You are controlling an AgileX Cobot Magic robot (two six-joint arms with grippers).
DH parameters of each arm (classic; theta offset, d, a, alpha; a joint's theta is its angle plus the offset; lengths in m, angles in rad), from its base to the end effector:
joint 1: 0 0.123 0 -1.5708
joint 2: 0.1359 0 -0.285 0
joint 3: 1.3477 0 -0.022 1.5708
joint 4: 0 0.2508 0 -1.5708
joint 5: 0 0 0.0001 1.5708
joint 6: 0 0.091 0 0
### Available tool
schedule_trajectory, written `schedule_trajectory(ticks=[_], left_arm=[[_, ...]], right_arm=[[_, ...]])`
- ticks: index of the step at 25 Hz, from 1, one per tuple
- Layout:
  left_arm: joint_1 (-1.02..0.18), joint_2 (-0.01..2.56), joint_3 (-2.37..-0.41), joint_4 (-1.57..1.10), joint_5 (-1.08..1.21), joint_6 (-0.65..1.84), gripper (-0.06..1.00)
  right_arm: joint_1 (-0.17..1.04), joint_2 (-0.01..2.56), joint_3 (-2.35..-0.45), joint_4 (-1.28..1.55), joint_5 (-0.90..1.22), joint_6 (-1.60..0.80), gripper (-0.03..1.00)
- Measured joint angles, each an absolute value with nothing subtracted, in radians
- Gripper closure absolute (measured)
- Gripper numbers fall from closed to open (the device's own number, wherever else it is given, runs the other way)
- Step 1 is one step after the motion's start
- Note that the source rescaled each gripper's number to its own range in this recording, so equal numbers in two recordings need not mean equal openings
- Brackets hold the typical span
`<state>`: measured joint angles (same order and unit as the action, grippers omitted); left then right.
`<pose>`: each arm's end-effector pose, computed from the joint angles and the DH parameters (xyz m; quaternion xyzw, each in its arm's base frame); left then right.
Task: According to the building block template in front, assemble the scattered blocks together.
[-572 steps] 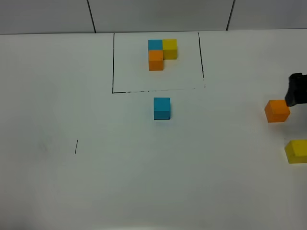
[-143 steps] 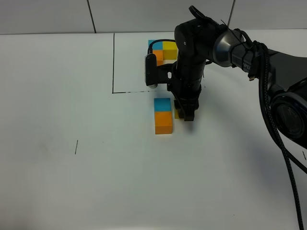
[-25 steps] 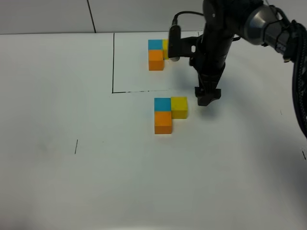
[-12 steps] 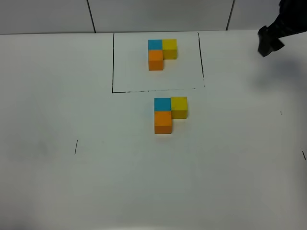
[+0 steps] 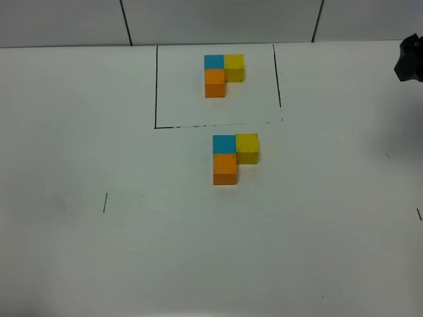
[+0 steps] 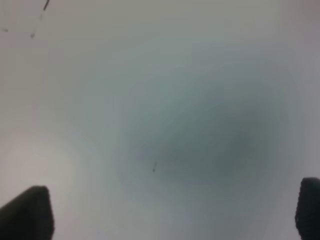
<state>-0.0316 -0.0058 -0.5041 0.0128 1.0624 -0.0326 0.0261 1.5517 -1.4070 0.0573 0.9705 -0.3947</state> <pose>-0.0062 0.0012 0.2783 -0.0007 0.8511 -0.0105 0.5250 0.3316 0.0130 0.3358 -0.1921 0.9437 -0.0225 0.2684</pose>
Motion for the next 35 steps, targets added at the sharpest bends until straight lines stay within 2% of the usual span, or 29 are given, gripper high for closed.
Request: schedule_trajectory(ticks=[11, 17, 27, 35], left_arm=[[-0.032, -0.006, -0.504, 0.013, 1.062, -0.033, 0.48], [-0.032, -0.006, -0.504, 0.013, 1.062, -0.035, 0.48], [-0.032, -0.006, -0.504, 0.013, 1.062, -0.035, 0.48], [-0.032, -0.006, -0.504, 0.013, 1.062, -0.035, 0.48]], right_arm=[[0.026, 0.821, -0.785, 0.032, 0.908, -0.215, -0.01], [0.026, 0.435, -0.575, 0.089, 1.02, -0.209, -0.01], [0.026, 0.043, -0.504, 0.134, 1.07, -0.212, -0.01], [0.026, 0.013, -0.503, 0.134, 1.07, -0.201, 0.01]])
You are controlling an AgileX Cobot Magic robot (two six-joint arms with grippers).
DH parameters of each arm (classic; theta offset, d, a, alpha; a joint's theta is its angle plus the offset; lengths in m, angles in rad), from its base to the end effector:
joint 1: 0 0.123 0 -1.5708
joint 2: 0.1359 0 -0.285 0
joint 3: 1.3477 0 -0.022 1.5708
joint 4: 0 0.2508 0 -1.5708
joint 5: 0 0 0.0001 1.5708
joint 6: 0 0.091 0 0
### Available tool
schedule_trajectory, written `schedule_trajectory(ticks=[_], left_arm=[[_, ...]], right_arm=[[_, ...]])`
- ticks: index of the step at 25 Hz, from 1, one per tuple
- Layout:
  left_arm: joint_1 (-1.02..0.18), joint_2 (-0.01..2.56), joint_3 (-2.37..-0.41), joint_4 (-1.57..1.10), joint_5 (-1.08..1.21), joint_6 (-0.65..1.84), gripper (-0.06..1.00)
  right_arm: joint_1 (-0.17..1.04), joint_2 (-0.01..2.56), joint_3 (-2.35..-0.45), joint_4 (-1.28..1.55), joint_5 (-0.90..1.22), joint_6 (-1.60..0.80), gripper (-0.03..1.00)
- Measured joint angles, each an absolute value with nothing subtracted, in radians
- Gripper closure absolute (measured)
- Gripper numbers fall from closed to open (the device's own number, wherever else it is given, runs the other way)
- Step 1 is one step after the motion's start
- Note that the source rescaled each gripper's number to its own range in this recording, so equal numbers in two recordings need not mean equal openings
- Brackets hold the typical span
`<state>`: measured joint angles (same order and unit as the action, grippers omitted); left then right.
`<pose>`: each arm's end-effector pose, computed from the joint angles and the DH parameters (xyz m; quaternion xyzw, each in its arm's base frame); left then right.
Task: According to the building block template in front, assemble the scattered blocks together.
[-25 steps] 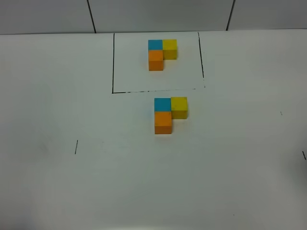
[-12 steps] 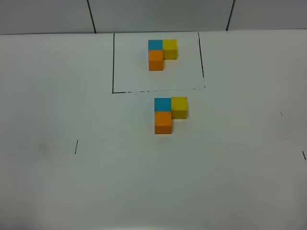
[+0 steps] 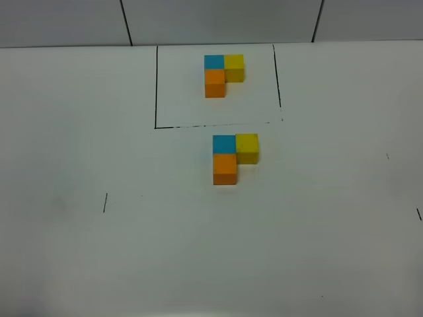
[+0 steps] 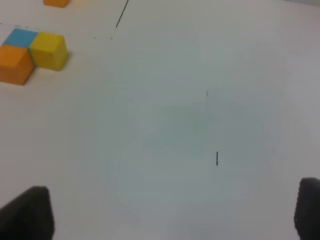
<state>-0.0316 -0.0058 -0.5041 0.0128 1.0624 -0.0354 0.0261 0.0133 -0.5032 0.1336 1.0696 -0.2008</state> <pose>-0.0062 0.0012 0.2783 -0.0019 0.8511 -0.0112 0.5249 -0.0042 0.0105 0.2781 -0.0994 0.8504 0.0218 0.5161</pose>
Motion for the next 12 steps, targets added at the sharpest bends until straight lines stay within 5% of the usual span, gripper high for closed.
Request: schedule_trajectory(ticks=[12], left_arm=[[-0.032, -0.006, -0.504, 0.013, 1.062, -0.035, 0.48]], right_arm=[[0.026, 0.013, -0.502, 0.096, 1.07, -0.115, 0.17]])
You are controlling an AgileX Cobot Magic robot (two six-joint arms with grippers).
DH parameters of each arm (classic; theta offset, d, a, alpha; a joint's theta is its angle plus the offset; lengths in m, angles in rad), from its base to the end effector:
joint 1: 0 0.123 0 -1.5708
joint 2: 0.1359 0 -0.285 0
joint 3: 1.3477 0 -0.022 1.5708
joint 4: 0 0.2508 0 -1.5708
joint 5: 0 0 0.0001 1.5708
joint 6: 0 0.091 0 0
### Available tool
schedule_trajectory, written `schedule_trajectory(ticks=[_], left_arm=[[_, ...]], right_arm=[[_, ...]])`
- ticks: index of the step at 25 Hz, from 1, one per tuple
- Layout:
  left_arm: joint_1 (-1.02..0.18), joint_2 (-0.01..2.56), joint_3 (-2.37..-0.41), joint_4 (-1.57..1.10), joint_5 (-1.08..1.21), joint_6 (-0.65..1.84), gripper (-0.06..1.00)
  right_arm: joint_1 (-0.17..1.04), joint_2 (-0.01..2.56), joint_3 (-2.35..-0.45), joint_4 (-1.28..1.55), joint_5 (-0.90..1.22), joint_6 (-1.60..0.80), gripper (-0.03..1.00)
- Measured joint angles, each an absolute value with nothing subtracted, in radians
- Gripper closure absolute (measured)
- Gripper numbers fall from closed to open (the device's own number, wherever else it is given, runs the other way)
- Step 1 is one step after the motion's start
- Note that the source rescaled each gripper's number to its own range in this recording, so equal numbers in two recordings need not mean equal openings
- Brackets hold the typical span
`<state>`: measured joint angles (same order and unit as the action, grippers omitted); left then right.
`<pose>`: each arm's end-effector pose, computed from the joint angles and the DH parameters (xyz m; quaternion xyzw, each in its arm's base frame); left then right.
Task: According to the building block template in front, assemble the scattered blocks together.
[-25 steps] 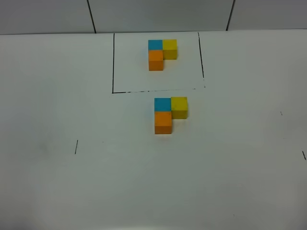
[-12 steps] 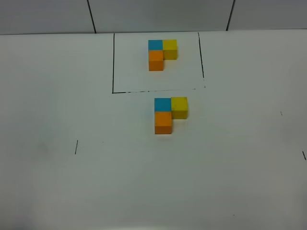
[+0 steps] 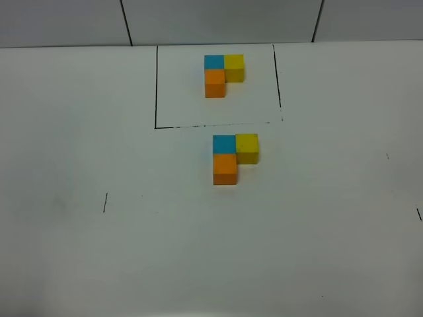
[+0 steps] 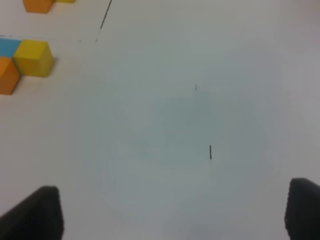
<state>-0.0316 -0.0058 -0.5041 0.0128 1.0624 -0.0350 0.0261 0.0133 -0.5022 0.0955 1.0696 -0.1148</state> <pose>-0.0062 0.0012 0.2783 -0.0017 0.8511 -0.0111 0.5249 -0.0038 0.0075 0.2775 -0.0621 0.8552 0.0249 0.5140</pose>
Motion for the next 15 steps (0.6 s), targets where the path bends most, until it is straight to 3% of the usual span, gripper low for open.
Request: schedule_trajectory(ticks=[15], left_arm=[[-0.032, -0.006, -0.504, 0.013, 1.062, -0.035, 0.48]], right_arm=[[0.026, 0.013, -0.502, 0.096, 1.07, -0.107, 0.21]])
